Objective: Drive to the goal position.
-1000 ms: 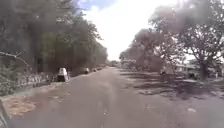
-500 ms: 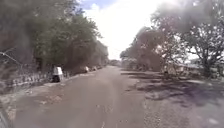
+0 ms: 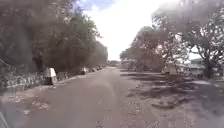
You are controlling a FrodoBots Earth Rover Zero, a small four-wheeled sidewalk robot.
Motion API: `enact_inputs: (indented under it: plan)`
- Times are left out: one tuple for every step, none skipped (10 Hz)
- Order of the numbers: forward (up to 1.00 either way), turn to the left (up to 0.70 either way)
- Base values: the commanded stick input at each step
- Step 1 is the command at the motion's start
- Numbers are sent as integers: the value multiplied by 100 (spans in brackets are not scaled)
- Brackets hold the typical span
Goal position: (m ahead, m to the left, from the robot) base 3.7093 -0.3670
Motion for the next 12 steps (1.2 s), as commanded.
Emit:
enact_inputs:
  plan:
    - [70,0]
    - [70,0]
    - [70,0]
    - [70,0]
    - [70,0]
    - [70,0]
    - [70,0]
    - [70,0]
    - [70,0]
    - [70,0]
    - [70,0]
    - [70,0]
